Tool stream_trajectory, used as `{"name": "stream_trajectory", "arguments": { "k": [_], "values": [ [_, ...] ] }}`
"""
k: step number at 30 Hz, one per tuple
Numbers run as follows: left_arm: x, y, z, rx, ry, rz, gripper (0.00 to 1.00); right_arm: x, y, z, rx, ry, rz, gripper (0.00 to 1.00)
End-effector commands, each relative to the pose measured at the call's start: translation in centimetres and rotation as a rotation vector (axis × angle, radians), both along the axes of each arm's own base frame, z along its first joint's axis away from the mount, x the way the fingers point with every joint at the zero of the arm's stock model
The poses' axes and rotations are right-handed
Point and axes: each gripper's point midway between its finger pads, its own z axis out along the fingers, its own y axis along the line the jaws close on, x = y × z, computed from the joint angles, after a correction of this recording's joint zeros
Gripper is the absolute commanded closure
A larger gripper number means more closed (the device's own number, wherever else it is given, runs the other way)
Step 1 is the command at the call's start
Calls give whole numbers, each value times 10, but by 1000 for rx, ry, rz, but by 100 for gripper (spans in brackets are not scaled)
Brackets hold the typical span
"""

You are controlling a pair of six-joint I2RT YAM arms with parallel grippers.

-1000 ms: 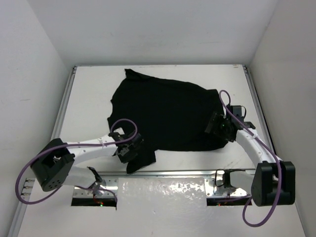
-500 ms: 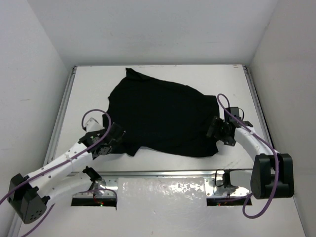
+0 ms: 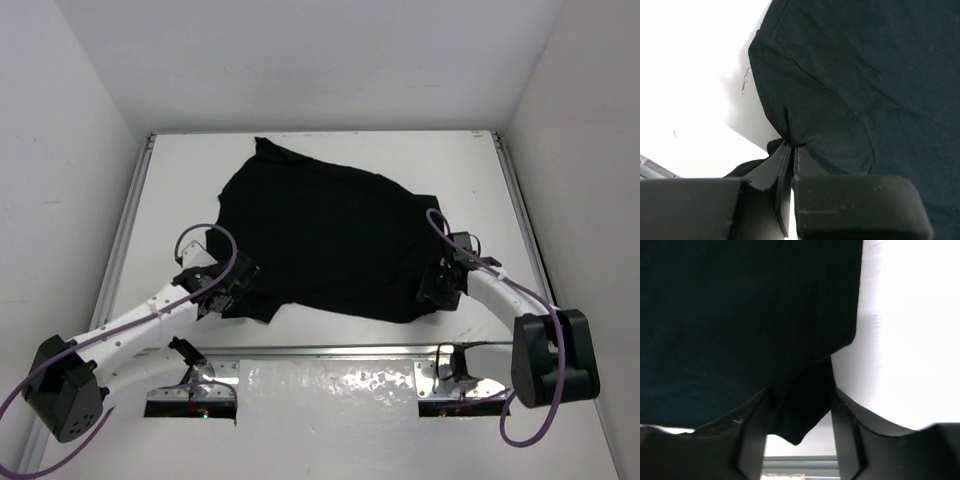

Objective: Fold and stack the t-shirts
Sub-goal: Flatten out the tshirt

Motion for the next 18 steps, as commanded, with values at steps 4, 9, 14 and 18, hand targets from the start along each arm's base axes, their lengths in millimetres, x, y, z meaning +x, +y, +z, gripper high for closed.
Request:
{"name": "stream_trajectory", "arguments": {
  "k": [4,9,14,18],
  "values": [
    [14,-2,16,-5,-61,-16,99,6,-1,-3,-19,-38,-23,58],
    [16,1,21,7,-75,-15,99,2,1,0,-10,-23,-8,33],
    [20,1,26,24,-79,-22,99,9,-14,31,-78,-147,-46,18],
    [21,1,24,34,-67,-21,99,-4,-23,26,-121,-84,-101,20]
  ]
}}
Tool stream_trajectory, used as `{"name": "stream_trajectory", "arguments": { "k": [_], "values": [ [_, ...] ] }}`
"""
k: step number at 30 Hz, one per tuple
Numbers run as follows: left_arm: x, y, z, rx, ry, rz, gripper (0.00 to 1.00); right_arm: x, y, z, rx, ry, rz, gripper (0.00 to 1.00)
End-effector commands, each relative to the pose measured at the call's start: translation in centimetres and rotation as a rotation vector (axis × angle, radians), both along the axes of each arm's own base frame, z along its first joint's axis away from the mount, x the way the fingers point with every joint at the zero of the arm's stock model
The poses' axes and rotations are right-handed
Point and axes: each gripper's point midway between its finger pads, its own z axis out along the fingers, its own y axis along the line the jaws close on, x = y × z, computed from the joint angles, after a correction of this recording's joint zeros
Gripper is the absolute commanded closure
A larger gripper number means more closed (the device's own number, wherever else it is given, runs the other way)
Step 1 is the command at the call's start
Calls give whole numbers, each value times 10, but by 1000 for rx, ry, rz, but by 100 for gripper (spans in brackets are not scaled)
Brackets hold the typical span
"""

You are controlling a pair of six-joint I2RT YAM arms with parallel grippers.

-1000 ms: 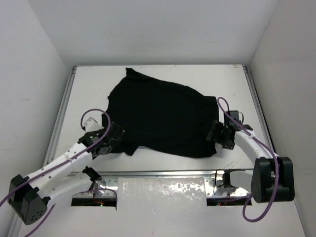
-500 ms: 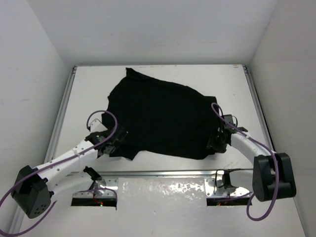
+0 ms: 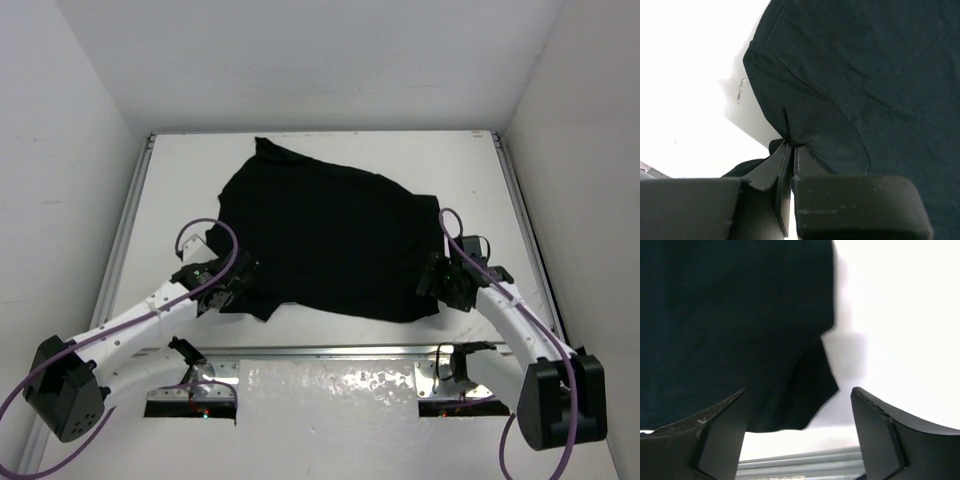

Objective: Fold and stack the t-shirts
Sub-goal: Flatten out the tshirt

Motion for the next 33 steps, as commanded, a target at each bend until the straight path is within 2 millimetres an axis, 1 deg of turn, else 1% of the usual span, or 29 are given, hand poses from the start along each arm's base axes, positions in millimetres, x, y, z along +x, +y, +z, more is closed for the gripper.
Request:
{"name": "stream_trajectory", "arguments": {
  "k": [1,3,4,7,10,14,15,17,19,20,21,22,25,28,29,30,31,32,33],
  "values": [
    [13,1,14,10,-46,11,99,-13,-14,-2,-62,62,-74,22],
    [14,1,17,12,-51,5,99,-13,-14,0,-56,44,-84,27],
    [13,2,18,13,-50,4,99,-15,-19,-2,-80,50,-112,36],
    [15,0,20,11,-56,3,99,-24,-20,-10,-86,116,-131,48],
    [18,-4,18,-1,-56,-14,99,-28,-17,-22,-65,122,-134,49],
    [20,-8,16,2,-45,-43,99,-21,-15,-21,-56,101,-124,49],
    [20,-9,16,3,-45,-45,99,-18,-12,-23,-41,96,-115,50],
    [20,-9,16,2,-46,-48,99,-20,-5,-32,-5,131,-100,51],
    [20,-9,16,-6,-49,-50,99,-27,-4,-42,-3,176,-97,59],
    [19,-10,16,-8,-51,-51,99,-31,-3,-46,2,189,-95,78],
    [19,-9,17,-9,-53,-52,99,-32,-2,-47,4,188,-99,92],
    [19,-9,19,-12,-59,-53,99,-32,-2,-47,8,185,-99,98],
    [20,-9,23,-16,-73,-54,99,-28,-1,-40,16,138,-109,99],
    [25,-12,34,-10,-88,-87,99,-14,3,-14,31,74,-89,100],
    [31,-17,51,-15,-115,-111,99,4,7,11,35,8,-66,100],
    [31,-15,62,-11,-126,-115,99,3,5,28,17,-8,-57,100],
    [34,-16,75,-16,-150,-118,99,8,-2,43,-31,-37,-63,100],
    [37,-17,91,-12,-175,-139,99,26,-3,80,-42,-123,-60,100],
    [43,-22,126,-48,-252,-155,100,21,-9,98,-75,-136,-53,100]
  ]
}}
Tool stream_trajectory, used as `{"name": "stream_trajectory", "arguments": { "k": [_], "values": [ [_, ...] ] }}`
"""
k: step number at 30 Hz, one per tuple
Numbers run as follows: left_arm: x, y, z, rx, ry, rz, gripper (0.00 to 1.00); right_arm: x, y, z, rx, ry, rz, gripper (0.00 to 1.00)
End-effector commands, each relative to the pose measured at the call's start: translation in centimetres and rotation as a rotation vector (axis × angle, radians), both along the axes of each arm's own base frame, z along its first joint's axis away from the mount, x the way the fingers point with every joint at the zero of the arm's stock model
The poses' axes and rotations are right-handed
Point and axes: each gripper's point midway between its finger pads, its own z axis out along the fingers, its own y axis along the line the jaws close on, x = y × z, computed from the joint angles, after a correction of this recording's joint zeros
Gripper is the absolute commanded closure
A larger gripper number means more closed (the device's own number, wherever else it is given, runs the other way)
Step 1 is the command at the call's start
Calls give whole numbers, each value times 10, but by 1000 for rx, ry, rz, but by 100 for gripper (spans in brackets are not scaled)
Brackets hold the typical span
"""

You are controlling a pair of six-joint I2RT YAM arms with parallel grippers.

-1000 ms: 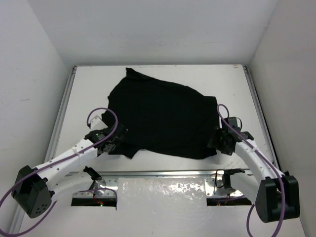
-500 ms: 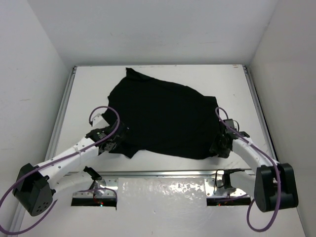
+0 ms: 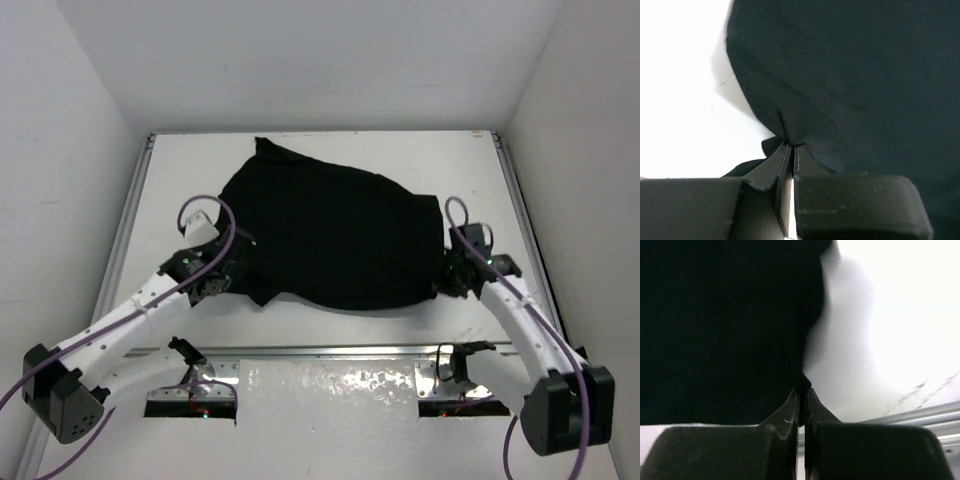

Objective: Fold and stack the t-shirts
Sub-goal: Flatten out the tshirt

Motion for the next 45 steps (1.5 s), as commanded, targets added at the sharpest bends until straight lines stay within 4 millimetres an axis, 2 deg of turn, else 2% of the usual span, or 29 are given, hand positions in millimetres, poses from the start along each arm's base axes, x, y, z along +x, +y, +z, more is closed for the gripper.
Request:
{"name": "stream_trajectory", "arguments": {
  "k": [1,2,3,4,5,6,7,8,9,10,11,12,13,14,15,16,19,20,25,27,29,34,36,37,40,41,43,44,45],
  "values": [
    [24,-8,98,-66,-225,-62,100,30,-15,96,-97,-214,6,100],
    [24,-15,117,-61,-251,-146,100,37,-20,137,-118,-289,-1,100],
    [29,-22,168,-111,-368,-191,100,40,-23,162,-138,-337,10,100],
    [29,-26,195,-121,-422,-236,100,41,-26,184,-153,-372,3,100],
    [25,-33,221,-120,-469,-331,100,44,-30,234,-163,-475,-14,100],
    [23,-36,252,-137,-542,-368,100,44,-32,259,-175,-527,3,100],
    [13,-32,305,-170,-664,-387,100,46,-34,277,-190,-551,-1,100],
    [7,-28,332,-172,-732,-406,100,40,-39,322,-208,-637,-9,100],
    [-2,-23,357,-186,-796,-407,100,38,-42,342,-220,-671,-15,100],
    [-18,-12,399,-216,-903,-405,100,44,-43,353,-235,-670,-12,100],
    [-27,-10,418,-223,-953,-427,100,37,-45,387,-236,-743,-18,100],
    [-33,-10,435,-237,-993,-441,100,37,-48,399,-251,-761,-17,100],
    [-50,-1,467,-255,-1077,-448,100,44,-47,405,-258,-756,-12,100],
    [-58,0,480,-268,-1110,-467,100,38,-49,427,-260,-812,-16,100],
    [-57,-3,488,-270,-1113,-482,100,38,-50,436,-274,-831,-11,100],
    [-73,5,512,-277,-1181,-491,100,38,-51,442,-282,-846,-12,100],
    [-71,2,529,-249,-1194,-516,100,38,-57,465,-320,-911,-15,100],
    [-81,9,541,-248,-1230,-510,100,38,-58,467,-329,-921,-16,100],
    [-58,-6,526,-199,-1175,-537,100,50,-48,453,-304,-907,29,100],
    [-38,-18,502,-170,-1101,-544,100,67,-43,434,-302,-879,53,100],
    [-18,-23,483,-130,-1043,-519,100,76,-42,430,-309,-869,62,100],
    [49,-31,400,15,-789,-389,100,123,-39,391,-351,-771,98,100],
    [73,-26,372,64,-722,-290,98,143,-33,360,-343,-714,126,100],
    [95,-35,342,76,-667,-272,98,158,-30,336,-333,-684,131,100],
    [132,-40,292,92,-572,-244,98,179,-30,293,-330,-639,135,100],
    [159,-36,270,85,-532,-227,98,195,-31,282,-329,-630,132,100],
    [192,-22,243,48,-480,-205,100,216,-33,266,-325,-614,140,100],
    [216,-23,210,51,-407,-201,100,232,-35,245,-327,-574,147,100],
    [229,-19,197,52,-381,-193,100,242,-38,235,-319,-560,149,100]
  ]
}}
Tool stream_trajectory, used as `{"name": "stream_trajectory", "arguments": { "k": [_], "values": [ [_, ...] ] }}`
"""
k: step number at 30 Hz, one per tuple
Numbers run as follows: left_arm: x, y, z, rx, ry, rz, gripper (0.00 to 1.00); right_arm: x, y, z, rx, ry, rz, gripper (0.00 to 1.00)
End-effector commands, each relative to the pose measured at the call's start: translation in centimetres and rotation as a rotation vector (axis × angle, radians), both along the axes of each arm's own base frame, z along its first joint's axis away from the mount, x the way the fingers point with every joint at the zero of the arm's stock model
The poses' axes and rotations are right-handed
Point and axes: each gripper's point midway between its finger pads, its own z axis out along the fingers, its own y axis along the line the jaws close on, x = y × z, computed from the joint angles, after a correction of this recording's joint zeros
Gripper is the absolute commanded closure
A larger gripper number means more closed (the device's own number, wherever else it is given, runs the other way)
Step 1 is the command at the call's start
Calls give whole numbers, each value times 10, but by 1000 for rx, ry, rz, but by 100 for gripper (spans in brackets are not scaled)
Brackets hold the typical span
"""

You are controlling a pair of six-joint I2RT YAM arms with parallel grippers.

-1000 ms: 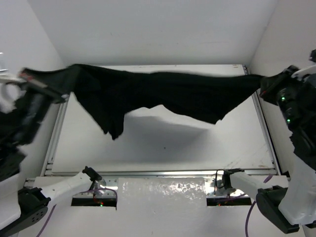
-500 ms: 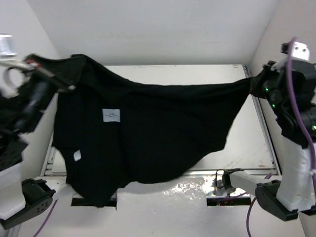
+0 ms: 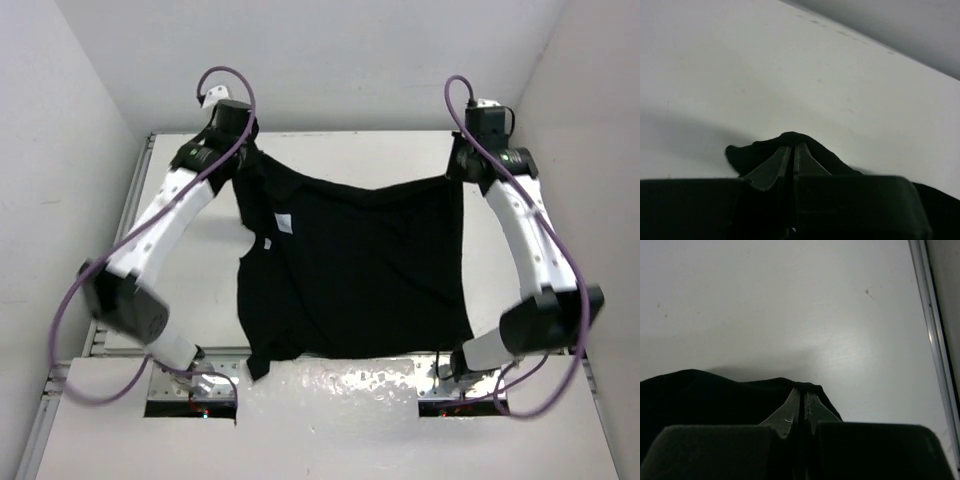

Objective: Fold and stack the t-shirts
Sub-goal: Flatten out the tshirt

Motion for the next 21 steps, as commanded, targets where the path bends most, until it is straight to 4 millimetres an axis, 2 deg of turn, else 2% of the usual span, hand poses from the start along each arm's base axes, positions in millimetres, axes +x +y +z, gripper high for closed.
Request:
{"name": "stream_trajectory", "arguments": {
  "k": [1,2,3,4,5,6,7,8,9,10,11,12,13,15,16,17,18,19,20,21],
  "values": [
    [58,23,-15,-71,-33,85,100,59,-3,4,25,-134,20,100],
    [84,20,-37,-55,0,85,100,69,-4,-6,27,-122,25,100],
    [96,20,-48,-34,13,69,100,84,-7,-30,36,-78,34,100],
    [109,19,-60,-31,27,58,100,95,-7,-40,36,-69,39,100],
    [129,16,-89,-37,64,33,100,107,-10,-46,26,-78,49,100],
    [142,15,-88,-43,47,15,100,124,-12,-70,28,-41,53,100],
    [152,17,-98,-54,52,7,100,137,-11,-77,33,-45,77,100],
    [167,17,-123,-57,78,3,100,148,-10,-89,36,-32,94,100],
    [180,23,-116,-69,51,8,100,170,-8,-107,34,-15,118,100],
    [190,25,-121,-77,46,5,100,181,-7,-116,32,-8,126,100],
    [202,25,-143,-76,68,5,100,192,-3,-124,43,-3,149,100],
    [213,26,-136,-80,32,-2,100,204,-2,-130,46,-6,160,100],
    [226,26,-150,-89,25,-17,100,225,0,-139,41,-22,176,100],
    [243,27,-148,-82,-14,-45,100,244,0,-146,29,-37,188,100],
    [255,29,-129,-86,-68,-55,100,260,0,-152,26,-45,190,100],
    [264,30,-143,-83,-58,-65,100,266,-18,-155,31,-43,165,100],
    [271,36,-139,-80,-73,-64,100,276,-26,-143,48,-80,164,100],
    [282,37,-130,-96,-101,-72,100,277,-35,-158,78,-66,148,100],
    [287,41,-125,-104,-118,-76,100,282,-38,-151,91,-97,150,100],
    [293,48,-118,-115,-148,-74,100,285,-41,-155,115,-122,139,100]
  ]
}}
